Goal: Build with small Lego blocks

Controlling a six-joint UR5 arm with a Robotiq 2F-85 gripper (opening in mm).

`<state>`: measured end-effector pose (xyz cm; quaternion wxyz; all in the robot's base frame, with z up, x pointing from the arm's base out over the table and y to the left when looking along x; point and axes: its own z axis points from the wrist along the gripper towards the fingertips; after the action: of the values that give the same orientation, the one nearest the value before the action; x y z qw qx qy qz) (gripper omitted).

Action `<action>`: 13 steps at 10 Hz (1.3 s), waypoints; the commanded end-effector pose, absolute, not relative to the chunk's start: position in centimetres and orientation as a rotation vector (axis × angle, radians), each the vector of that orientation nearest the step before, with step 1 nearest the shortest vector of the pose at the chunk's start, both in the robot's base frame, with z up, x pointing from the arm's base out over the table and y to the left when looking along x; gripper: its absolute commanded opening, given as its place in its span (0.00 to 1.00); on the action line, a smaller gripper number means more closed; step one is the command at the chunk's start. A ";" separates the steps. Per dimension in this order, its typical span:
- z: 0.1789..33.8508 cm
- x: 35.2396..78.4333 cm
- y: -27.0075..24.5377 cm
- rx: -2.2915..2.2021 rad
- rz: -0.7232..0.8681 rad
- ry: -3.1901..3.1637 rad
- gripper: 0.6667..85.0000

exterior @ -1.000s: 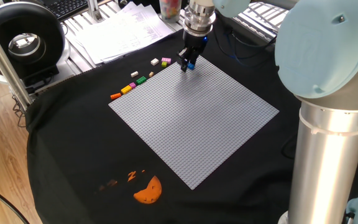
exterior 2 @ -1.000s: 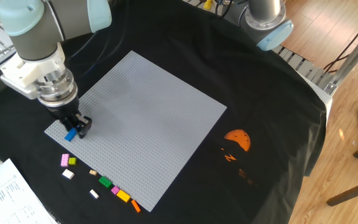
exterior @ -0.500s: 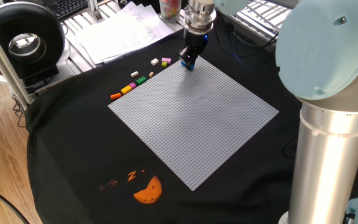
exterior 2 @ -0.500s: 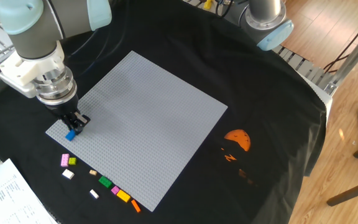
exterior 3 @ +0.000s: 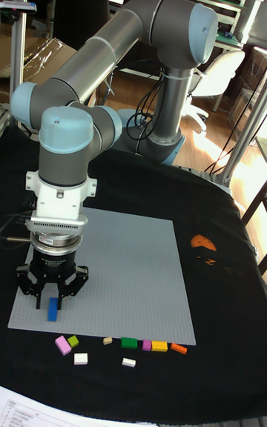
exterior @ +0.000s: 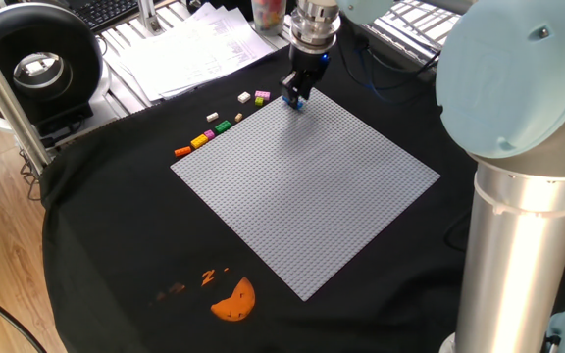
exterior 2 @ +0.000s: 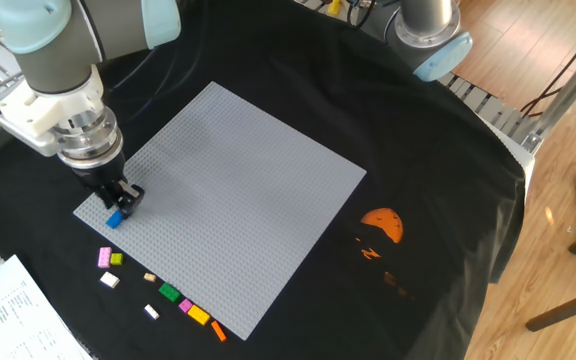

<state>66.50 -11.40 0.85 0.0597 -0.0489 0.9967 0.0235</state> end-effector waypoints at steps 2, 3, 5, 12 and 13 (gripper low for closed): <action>0.5 66.7 -11.8 -0.122 0.054 3.014 0.46; 0.5 66.7 -11.6 -0.123 0.065 3.013 0.48; 0.3 66.7 -11.7 -0.082 0.061 3.015 0.39; 0.4 66.3 -12.6 -0.021 0.010 3.039 0.04; 0.3 66.3 -12.4 -0.020 0.021 3.039 0.04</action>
<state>66.26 -12.39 0.26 0.0512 -0.0157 0.9986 0.0036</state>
